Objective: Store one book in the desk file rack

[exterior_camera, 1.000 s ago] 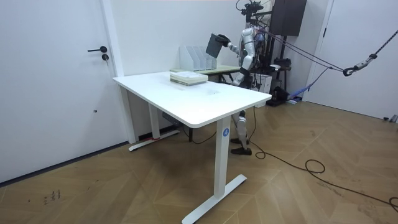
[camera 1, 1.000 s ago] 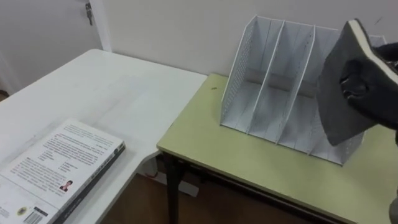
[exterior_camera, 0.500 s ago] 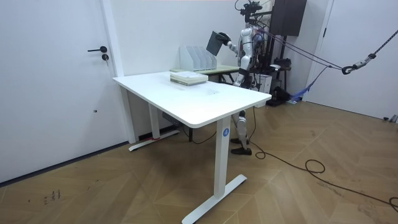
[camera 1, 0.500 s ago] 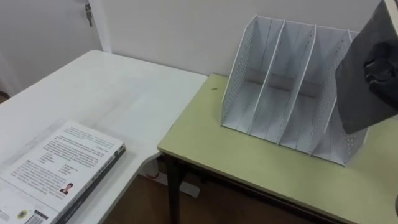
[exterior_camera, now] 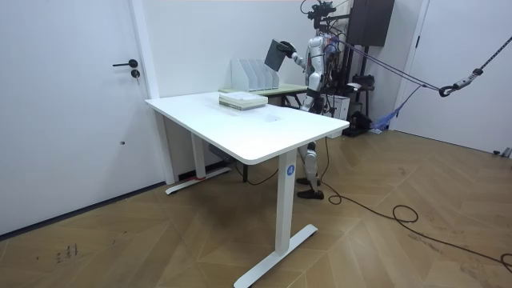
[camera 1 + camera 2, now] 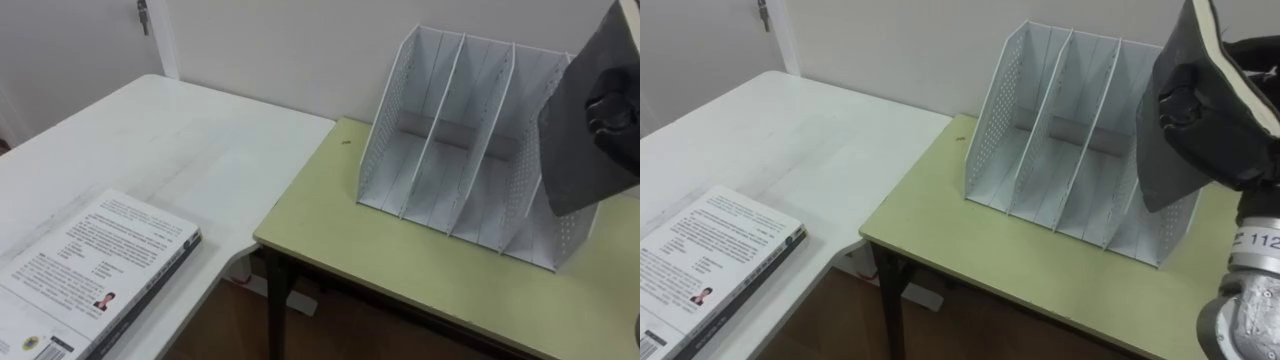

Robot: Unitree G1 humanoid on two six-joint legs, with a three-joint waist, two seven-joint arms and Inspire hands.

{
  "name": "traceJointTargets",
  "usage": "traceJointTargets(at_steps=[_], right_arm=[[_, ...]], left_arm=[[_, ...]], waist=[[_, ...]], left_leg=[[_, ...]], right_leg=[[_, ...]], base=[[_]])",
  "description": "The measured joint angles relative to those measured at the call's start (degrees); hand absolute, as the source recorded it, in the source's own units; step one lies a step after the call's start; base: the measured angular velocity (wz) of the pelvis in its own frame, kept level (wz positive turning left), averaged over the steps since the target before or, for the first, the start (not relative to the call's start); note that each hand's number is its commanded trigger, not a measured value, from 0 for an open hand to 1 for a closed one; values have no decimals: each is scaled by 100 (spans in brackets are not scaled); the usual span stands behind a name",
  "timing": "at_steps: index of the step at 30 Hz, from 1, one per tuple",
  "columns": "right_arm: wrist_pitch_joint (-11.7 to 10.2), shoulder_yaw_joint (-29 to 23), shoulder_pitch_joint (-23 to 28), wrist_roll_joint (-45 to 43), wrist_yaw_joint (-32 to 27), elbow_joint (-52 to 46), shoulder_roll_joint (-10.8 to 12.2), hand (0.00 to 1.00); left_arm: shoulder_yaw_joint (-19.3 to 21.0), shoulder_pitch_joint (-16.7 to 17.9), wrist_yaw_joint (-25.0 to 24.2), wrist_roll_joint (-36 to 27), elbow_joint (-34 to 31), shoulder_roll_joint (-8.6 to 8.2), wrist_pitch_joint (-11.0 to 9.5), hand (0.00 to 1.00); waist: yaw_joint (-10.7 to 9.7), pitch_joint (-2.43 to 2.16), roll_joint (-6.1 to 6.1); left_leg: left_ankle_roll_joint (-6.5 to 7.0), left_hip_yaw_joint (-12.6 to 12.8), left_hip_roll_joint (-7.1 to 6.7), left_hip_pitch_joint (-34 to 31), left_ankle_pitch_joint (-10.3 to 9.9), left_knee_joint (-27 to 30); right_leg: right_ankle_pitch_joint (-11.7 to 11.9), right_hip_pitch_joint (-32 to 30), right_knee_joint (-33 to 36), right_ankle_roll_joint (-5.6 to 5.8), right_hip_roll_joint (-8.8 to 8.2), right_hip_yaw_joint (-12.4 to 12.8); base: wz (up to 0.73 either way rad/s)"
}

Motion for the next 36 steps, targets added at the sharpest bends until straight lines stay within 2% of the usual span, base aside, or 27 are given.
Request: traceJointTargets(at_steps=[3,8,18,21,25,29,30,31,33,36], right_arm=[[1,0,-2,50,3,28,0,100],[21,-1,-110,337,7,94,0,100],[72,-35,-375,297,13,368,-1,100],[177,-89,-614,277,12,394,-1,100],[177,-179,-1122,296,-73,744,-47,100],[238,-180,-1268,315,-186,878,-69,100],[246,-179,-1281,315,-186,931,-69,100],[257,-181,-1295,315,-191,1008,-69,100],[322,-182,-1301,313,-209,1068,-69,100],[429,-181,-1329,348,-248,1224,-69,100]], left_arm=[[-2,0,62,2,-2,-1,6,0],[1,-4,69,6,-6,-1,9,0],[131,-20,60,58,-25,-7,29,0],[221,-67,53,257,-7,-10,63,0],[177,-96,95,255,-6,-7,141,0],[169,-110,118,256,-10,-11,180,0],[169,-111,138,256,-10,-23,199,0],[170,-112,188,256,-12,-45,231,0],[172,-115,223,256,-13,-64,248,0],[176,-115,231,248,-31,-69,263,0]], waist=[[16,22,-36],[16,26,-41],[64,44,-78],[69,42,-72],[48,44,-79],[56,33,-63],[69,23,-54],[75,-6,-37],[91,-25,-12],[110,-24,-13]], left_leg=[[0,-13,0,-10,0,0],[0,-42,0,-22,0,0],[0,-58,-2,-40,1,3],[1,-53,-4,-59,1,23],[1,-140,-8,-108,1,45],[0,-189,-7,-145,1,51],[-1,-198,-4,-161,2,60],[0,-210,-1,-188,2,67],[0,-259,-5,-194,2,67],[0,-316,-1,-190,2,67]], right_leg=[[0,1,-16,0,-3,-6],[0,0,-34,0,-5,-17],[1,-8,-32,-2,-14,-57],[1,-14,-31,-1,-19,-65],[1,-10,-47,-2,-33,-154],[4,-3,-96,-7,-40,-222],[15,6,-122,-13,-40,-239],[27,4,-119,-13,-40,-246],[33,3,-121,-15,-40,-259],[37,6,-119,-22,-35,-272]], base=[[0],[0],[1],[0],[10],[10],[7],[5],[4],[0]])
